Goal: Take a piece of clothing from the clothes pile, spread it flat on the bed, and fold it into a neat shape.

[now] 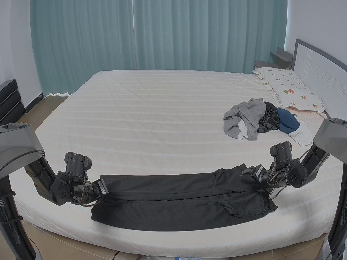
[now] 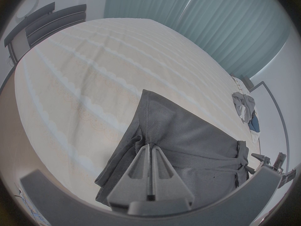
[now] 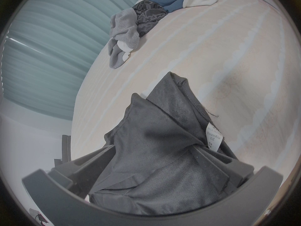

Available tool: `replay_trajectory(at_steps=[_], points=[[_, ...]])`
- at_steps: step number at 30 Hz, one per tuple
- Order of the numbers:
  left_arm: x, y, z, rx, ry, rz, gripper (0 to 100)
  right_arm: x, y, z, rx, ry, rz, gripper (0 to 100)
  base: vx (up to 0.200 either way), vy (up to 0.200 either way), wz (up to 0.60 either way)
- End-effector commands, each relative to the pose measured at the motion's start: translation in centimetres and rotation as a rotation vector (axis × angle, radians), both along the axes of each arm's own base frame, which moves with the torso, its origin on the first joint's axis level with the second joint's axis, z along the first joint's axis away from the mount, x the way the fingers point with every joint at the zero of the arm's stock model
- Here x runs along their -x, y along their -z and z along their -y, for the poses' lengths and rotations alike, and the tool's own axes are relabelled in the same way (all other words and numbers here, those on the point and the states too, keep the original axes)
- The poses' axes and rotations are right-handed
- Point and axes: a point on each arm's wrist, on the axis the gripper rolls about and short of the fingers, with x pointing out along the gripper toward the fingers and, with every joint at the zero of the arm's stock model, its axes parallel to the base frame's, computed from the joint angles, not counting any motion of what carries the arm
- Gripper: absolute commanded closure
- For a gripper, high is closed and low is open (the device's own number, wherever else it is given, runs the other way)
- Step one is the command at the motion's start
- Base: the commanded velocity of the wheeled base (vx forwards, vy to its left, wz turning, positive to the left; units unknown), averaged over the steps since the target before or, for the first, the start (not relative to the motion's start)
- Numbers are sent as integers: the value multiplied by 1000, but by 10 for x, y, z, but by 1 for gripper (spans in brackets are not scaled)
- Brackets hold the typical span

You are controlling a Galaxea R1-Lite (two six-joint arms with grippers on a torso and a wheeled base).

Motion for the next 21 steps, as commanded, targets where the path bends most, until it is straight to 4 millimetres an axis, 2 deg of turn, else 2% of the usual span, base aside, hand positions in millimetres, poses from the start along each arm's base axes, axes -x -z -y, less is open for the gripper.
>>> replay_trajectory(at_steps=[1,12,21], points=[[0,0,0,0,-1,-1,100,-2,5,0,17,13,-9,100,0,0,0],[-5,-3,-1,8,-15,34,100,-3,-5,0,34,36,32,100,0,0,0],[-21,-17,-13,86,-118,207,100,-21,-24,0,-16,138,224,100,0,0,0]])
